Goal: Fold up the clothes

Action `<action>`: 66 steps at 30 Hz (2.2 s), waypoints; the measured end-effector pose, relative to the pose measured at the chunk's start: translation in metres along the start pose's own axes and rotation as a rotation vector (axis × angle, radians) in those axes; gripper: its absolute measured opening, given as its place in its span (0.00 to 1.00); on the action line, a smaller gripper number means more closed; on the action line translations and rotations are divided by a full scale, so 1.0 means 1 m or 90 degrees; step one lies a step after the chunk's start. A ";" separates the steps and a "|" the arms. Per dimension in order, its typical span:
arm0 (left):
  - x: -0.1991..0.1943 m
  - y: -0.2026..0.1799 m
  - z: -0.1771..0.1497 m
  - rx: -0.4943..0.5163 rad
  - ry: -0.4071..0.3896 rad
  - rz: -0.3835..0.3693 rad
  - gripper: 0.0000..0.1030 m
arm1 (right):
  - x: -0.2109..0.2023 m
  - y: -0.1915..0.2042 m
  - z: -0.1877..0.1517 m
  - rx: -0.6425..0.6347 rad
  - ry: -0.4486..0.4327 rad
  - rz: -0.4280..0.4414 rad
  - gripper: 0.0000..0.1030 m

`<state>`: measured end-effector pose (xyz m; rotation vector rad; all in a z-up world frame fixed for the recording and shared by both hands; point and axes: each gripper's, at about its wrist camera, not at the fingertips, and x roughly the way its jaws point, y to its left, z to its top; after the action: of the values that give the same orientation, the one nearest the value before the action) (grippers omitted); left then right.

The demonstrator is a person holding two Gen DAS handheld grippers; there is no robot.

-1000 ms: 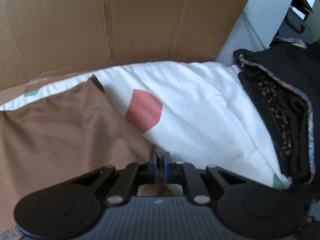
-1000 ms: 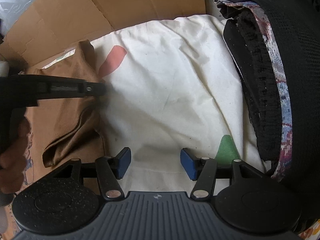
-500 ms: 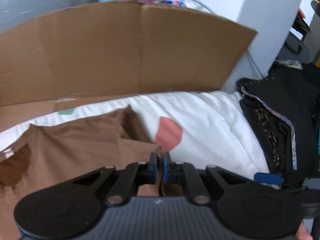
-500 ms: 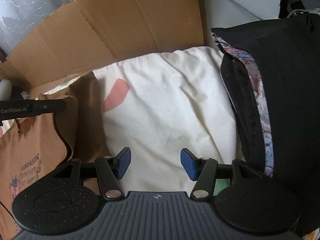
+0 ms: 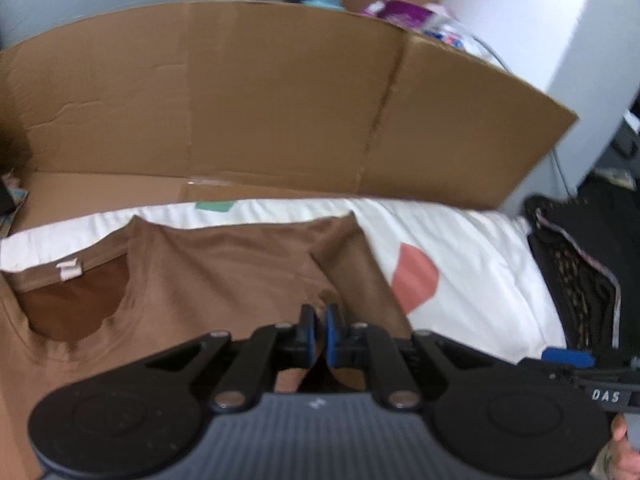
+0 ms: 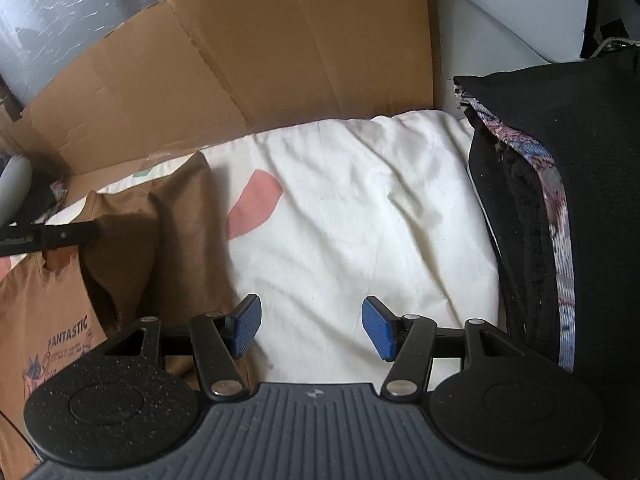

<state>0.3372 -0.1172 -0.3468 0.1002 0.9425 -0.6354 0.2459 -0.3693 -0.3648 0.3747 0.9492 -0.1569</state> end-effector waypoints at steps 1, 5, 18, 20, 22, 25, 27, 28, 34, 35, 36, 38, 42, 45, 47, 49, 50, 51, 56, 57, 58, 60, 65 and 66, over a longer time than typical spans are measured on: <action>0.000 0.004 0.000 -0.012 -0.004 -0.001 0.06 | 0.002 0.001 0.001 -0.002 0.000 -0.001 0.61; 0.001 0.018 -0.003 -0.038 -0.010 0.001 0.06 | 0.006 0.004 0.008 -0.013 -0.003 -0.006 0.61; 0.007 0.052 -0.019 -0.099 -0.009 0.006 0.06 | 0.027 0.024 0.045 -0.045 -0.022 0.015 0.61; 0.004 0.055 -0.020 -0.100 -0.014 0.004 0.06 | 0.033 0.028 0.052 -0.050 -0.024 0.020 0.61; 0.002 0.057 -0.021 -0.100 -0.016 0.005 0.06 | 0.038 0.033 0.058 -0.054 -0.027 0.027 0.61; -0.002 0.060 -0.022 -0.105 -0.015 -0.001 0.06 | 0.051 0.043 0.067 -0.061 -0.026 0.035 0.61; -0.005 0.061 -0.022 -0.107 -0.016 -0.008 0.06 | 0.061 0.052 0.074 -0.063 -0.021 0.042 0.61; -0.007 0.060 -0.023 -0.107 -0.016 -0.012 0.06 | 0.066 0.057 0.077 -0.066 -0.020 0.048 0.61; -0.020 0.053 -0.027 -0.100 -0.018 -0.030 0.06 | 0.094 0.082 0.095 -0.073 -0.006 0.068 0.61; -0.021 0.052 -0.028 -0.098 -0.018 -0.032 0.06 | 0.099 0.086 0.096 -0.076 -0.003 0.070 0.61; -0.022 0.052 -0.027 -0.097 -0.019 -0.033 0.06 | 0.103 0.092 0.096 -0.088 0.000 0.068 0.61; -0.023 0.052 -0.027 -0.103 -0.019 -0.038 0.06 | 0.110 0.101 0.096 -0.104 0.005 0.062 0.60; -0.030 0.055 -0.026 -0.129 -0.013 -0.053 0.06 | 0.120 0.106 0.102 -0.105 0.014 0.056 0.60; -0.037 0.054 -0.025 -0.140 -0.014 -0.066 0.06 | 0.126 0.111 0.103 -0.116 0.020 0.050 0.60; -0.039 0.051 -0.024 -0.135 -0.015 -0.066 0.06 | 0.130 0.115 0.103 -0.129 0.021 0.043 0.60; -0.039 0.050 -0.022 -0.134 -0.016 -0.065 0.06 | 0.133 0.118 0.104 -0.132 0.022 0.033 0.60; -0.038 0.051 -0.021 -0.136 -0.017 -0.063 0.06 | 0.136 0.118 0.105 -0.131 0.022 0.028 0.60; -0.037 0.052 -0.021 -0.138 -0.017 -0.061 0.06 | 0.138 0.118 0.106 -0.130 0.023 0.023 0.60; -0.028 0.056 -0.022 -0.143 -0.011 -0.049 0.05 | 0.147 0.119 0.109 -0.137 0.031 0.006 0.59; -0.027 0.057 -0.023 -0.143 -0.010 -0.045 0.05 | 0.148 0.119 0.109 -0.140 0.033 0.005 0.58; -0.025 0.059 -0.024 -0.144 -0.009 -0.042 0.05 | 0.149 0.120 0.110 -0.144 0.034 0.004 0.56; -0.023 0.062 -0.025 -0.149 -0.008 -0.037 0.05 | 0.152 0.124 0.111 -0.153 0.037 0.004 0.50; -0.012 0.074 -0.027 -0.163 -0.002 -0.018 0.02 | 0.162 0.131 0.114 -0.180 0.042 -0.017 0.23; -0.010 0.076 -0.027 -0.164 0.002 -0.012 0.02 | 0.164 0.132 0.114 -0.186 0.039 -0.027 0.17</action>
<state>0.3554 -0.0417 -0.3692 -0.1367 1.0223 -0.5269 0.4662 -0.2851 -0.4062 0.0901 1.0245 -0.0432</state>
